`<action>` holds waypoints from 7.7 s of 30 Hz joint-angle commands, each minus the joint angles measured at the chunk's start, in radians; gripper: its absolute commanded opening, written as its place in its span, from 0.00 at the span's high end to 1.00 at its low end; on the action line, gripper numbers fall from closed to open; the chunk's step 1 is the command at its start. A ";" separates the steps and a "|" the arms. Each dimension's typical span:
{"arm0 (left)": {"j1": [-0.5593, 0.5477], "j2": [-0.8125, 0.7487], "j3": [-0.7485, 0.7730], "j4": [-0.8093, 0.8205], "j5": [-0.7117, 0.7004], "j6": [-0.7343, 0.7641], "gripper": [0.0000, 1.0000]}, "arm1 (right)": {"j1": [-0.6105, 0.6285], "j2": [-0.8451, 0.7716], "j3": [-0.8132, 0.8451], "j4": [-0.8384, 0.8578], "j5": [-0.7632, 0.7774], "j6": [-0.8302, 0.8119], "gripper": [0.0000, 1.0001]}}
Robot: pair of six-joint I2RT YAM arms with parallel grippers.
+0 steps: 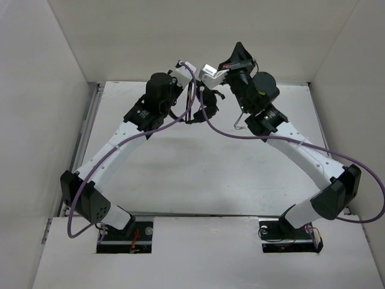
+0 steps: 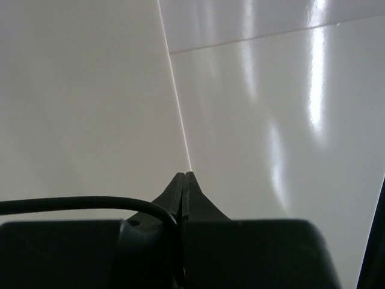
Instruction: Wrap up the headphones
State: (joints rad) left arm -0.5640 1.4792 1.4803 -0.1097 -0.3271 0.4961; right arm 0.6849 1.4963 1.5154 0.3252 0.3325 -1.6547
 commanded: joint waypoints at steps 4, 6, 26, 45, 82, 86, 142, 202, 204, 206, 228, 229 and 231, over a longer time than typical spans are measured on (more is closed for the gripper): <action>-0.053 -0.111 0.049 -0.045 0.167 -0.083 1.00 | -0.074 -0.022 0.046 0.055 -0.075 0.199 1.00; -0.072 -0.118 0.060 -0.085 0.221 -0.100 1.00 | -0.087 -0.018 0.061 0.022 -0.088 0.258 1.00; -0.175 -0.054 0.273 -0.295 0.513 -0.215 1.00 | -0.150 0.033 0.167 -0.239 -0.225 0.596 1.00; -0.170 -0.039 0.402 -0.354 0.583 -0.252 1.00 | -0.299 0.044 0.164 -0.296 -0.372 0.895 1.00; -0.165 0.153 1.040 -0.369 0.632 -0.381 1.00 | -0.252 0.188 -0.265 0.517 -1.147 2.409 0.78; -0.135 0.168 1.097 -0.343 0.588 -0.367 1.00 | -0.210 0.205 -0.329 0.532 -1.155 2.405 0.74; 0.125 0.078 0.693 0.170 -0.050 -0.086 0.99 | 0.178 -0.025 -0.095 -0.623 -0.234 0.837 1.00; -0.128 -0.111 0.215 -0.304 0.572 -0.197 1.00 | -0.291 -0.025 0.259 -0.548 -0.598 0.838 1.00; -0.141 -0.099 0.239 -0.317 0.591 -0.200 1.00 | -0.296 -0.015 0.267 -0.555 -0.627 0.865 1.00; -0.152 -0.088 0.267 -0.326 0.597 -0.202 1.00 | -0.296 -0.005 0.261 -0.560 -0.645 0.881 1.00; -0.150 -0.034 0.462 -0.351 0.608 -0.191 1.00 | -0.428 -0.021 0.039 -0.477 -1.001 1.199 1.00; -0.145 -0.034 0.459 -0.349 0.608 -0.191 1.00 | -0.433 -0.024 0.034 -0.466 -1.004 1.213 1.00; -0.141 -0.036 0.446 -0.346 0.609 -0.194 1.00 | -0.451 -0.028 0.031 -0.456 -1.023 1.239 1.00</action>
State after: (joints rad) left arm -0.7116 1.4708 1.8748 -0.5110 0.2348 0.3138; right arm 0.2695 1.5070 1.5478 -0.2222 -0.6437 -0.4904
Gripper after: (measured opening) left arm 0.101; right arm 0.009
